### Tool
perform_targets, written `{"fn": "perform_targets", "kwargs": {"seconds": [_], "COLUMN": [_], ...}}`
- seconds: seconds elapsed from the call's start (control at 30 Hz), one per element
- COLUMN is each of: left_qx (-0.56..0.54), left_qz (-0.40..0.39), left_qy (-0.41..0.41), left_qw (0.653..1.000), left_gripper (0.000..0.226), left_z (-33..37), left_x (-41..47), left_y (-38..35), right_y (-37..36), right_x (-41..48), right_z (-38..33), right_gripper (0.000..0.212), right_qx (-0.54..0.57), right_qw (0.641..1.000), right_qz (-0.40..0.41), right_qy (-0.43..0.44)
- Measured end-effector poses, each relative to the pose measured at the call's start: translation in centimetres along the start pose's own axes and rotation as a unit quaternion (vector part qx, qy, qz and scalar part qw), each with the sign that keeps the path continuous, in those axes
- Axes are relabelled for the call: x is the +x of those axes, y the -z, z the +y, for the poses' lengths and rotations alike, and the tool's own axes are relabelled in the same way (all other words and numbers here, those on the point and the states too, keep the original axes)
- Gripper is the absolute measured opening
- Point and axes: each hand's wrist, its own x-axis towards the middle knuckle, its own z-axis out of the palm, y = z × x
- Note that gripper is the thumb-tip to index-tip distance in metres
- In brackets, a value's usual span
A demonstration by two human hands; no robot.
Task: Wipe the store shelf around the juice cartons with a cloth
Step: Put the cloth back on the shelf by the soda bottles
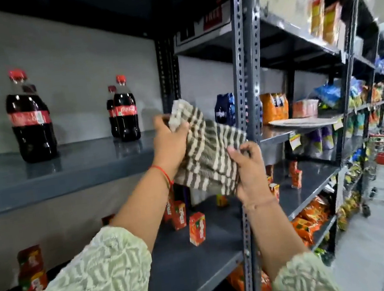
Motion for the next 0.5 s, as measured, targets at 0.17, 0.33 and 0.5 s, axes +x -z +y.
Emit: {"fn": "perform_targets", "kwargs": {"seconds": [0.17, 0.33, 0.5], "left_qx": [-0.020, 0.106, 0.557], "left_qz": [0.044, -0.017, -0.133], "left_qy": [0.024, 0.081, 0.097], "left_qw": [0.999, 0.991, 0.814], "left_gripper": [0.044, 0.042, 0.039], "left_z": [2.2, 0.1, -1.9], "left_x": [6.9, 11.4, 11.4], "left_y": [0.2, -0.7, -2.6], "right_y": [-4.2, -6.0, -5.8], "right_x": [8.3, 14.8, 18.0], "right_z": [-4.9, -4.7, -1.4], "right_gripper": [0.034, 0.010, 0.035], "right_qx": [-0.257, -0.473, -0.661], "right_qw": [0.957, 0.869, 0.736], "right_qz": [0.015, -0.033, -0.123], "right_qy": [0.132, 0.145, 0.078]}}
